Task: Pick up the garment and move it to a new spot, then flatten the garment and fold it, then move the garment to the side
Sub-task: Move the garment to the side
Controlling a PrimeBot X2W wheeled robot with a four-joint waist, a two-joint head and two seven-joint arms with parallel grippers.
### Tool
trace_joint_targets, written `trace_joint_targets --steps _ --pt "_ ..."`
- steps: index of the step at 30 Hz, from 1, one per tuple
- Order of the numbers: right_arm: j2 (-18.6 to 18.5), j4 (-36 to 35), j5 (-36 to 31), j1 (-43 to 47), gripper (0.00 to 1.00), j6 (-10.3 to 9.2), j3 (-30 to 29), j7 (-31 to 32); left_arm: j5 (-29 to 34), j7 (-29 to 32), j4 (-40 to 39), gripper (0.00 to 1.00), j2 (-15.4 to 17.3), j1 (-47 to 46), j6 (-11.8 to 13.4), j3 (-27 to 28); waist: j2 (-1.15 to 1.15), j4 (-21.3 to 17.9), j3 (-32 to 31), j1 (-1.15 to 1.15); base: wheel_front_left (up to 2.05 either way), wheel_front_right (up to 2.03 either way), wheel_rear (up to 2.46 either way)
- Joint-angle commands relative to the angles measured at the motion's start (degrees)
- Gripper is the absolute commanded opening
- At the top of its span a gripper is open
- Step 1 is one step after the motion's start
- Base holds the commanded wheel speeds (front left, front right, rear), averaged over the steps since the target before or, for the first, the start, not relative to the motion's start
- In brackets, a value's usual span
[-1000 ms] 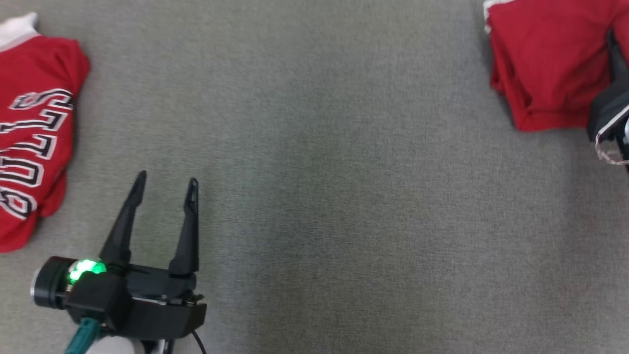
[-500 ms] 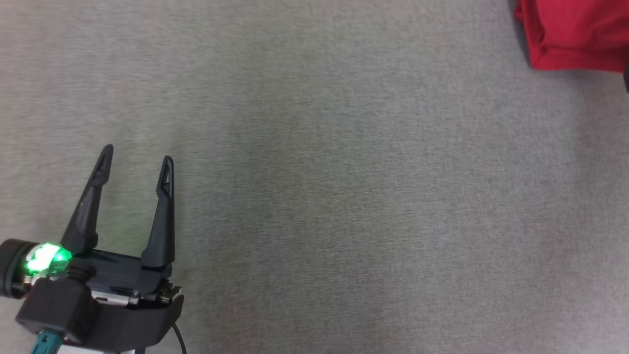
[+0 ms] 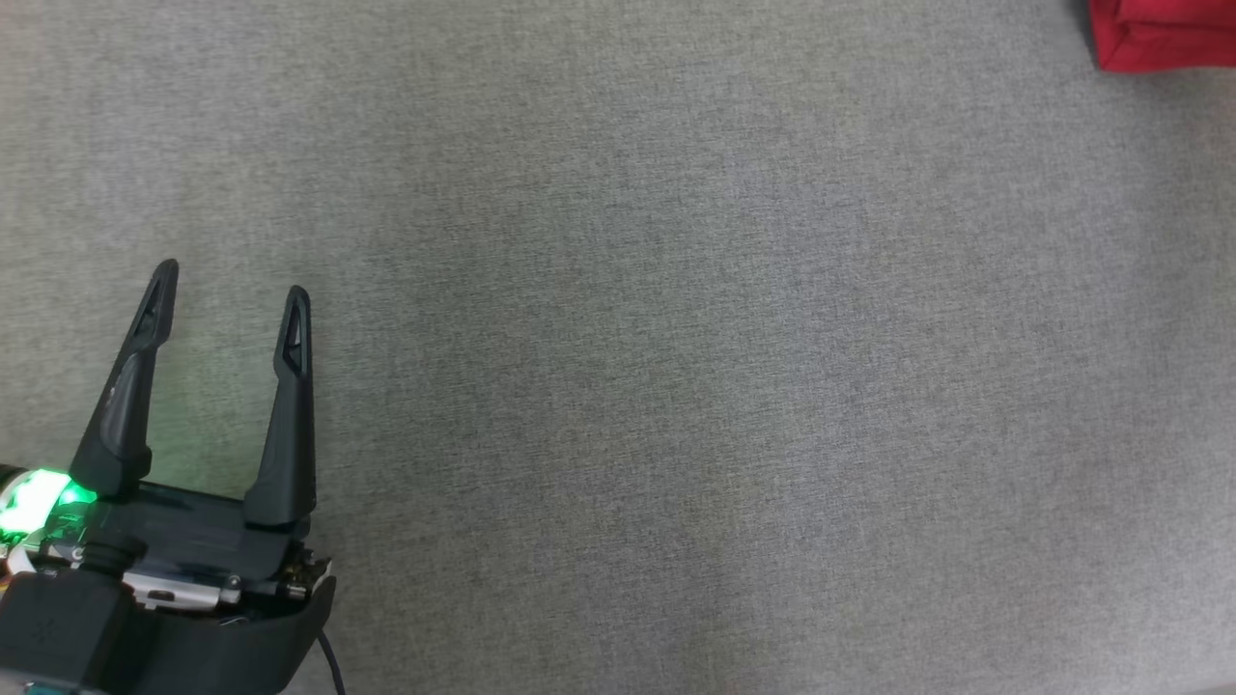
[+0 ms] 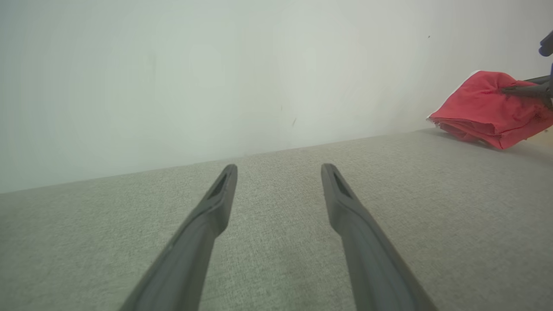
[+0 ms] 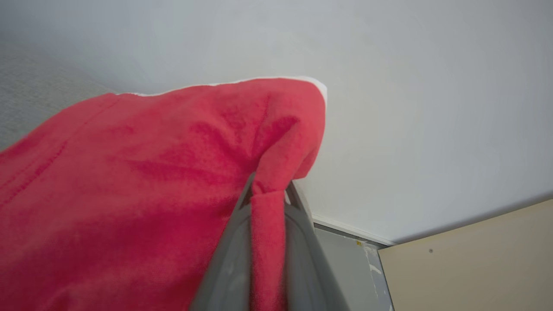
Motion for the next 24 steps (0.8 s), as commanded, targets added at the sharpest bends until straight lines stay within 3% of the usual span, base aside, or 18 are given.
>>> trace_joint_targets --steps 1,10,12,13,24 --pt "-0.72 -0.77 0.46 -0.37 0.00 -0.14 0.30 0.65 0.18 -0.11 -0.35 1.00 0.36 0.14 0.05 0.20 -0.01 -0.65 0.64 0.00 0.00 0.00 0.00" --pt "-0.87 -3.29 0.55 0.76 0.00 -0.14 -0.47 2.44 0.01 -0.11 -0.57 1.00 0.85 -0.21 0.05 0.56 -0.01 -1.16 1.42 0.00 0.00 0.00 0.00" --pt "-0.79 -3.87 0.33 0.88 0.53 -0.14 -0.41 2.55 0.07 -0.11 -0.50 1.00 0.92 -0.21 0.05 0.70 -0.01 -1.22 1.53 0.00 0.00 0.00 0.00" --pt "-0.85 -4.16 0.14 0.84 1.00 -0.14 -0.35 2.62 0.08 -0.11 -0.43 1.00 0.91 -0.19 0.05 0.77 -0.01 -1.25 1.57 0.00 0.00 0.00 0.00" --pt "-0.22 -7.89 -2.06 2.66 1.00 -0.14 -1.73 1.65 0.01 -0.11 0.83 1.00 -0.81 0.22 0.04 1.07 -0.01 -0.72 -0.83 0.00 0.00 0.00 0.00"
